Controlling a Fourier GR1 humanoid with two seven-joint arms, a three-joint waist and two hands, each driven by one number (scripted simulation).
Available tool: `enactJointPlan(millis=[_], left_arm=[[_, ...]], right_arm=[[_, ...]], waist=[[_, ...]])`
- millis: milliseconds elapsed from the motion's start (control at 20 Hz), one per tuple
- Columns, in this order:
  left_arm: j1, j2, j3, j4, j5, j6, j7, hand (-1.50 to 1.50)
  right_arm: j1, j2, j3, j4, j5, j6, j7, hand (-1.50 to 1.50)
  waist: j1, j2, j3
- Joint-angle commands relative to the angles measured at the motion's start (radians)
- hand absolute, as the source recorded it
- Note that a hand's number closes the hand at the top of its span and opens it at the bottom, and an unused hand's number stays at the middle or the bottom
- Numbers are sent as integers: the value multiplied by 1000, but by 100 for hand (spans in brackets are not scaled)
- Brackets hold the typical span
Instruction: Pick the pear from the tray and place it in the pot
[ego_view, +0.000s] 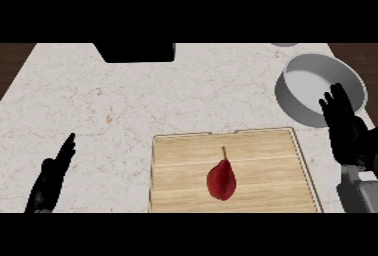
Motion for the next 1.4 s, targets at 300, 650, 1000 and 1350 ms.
enactJointPlan(millis=[300, 650, 1000, 1350], left_arm=[[-163, -120, -24, -137, 78, -35, 32, 0], [-202, -151, 23, -270, 152, -6, 151, 0], [-214, -180, 0, -270, 98, 35, 167, 0], [-150, -165, 4, -336, 122, -12, 164, 0]], right_arm=[[-170, -107, 288, -105, 249, 218, -65, -150], [170, 83, 383, -285, 447, -99, -397, -150], [309, -253, 325, -607, 555, 22, -35, -150], [265, -458, 252, -889, 477, 254, 373, -150]], waist=[[64, -35, -52], [5, 1, -3], [-9, 2, -6], [17, 4, -7]])
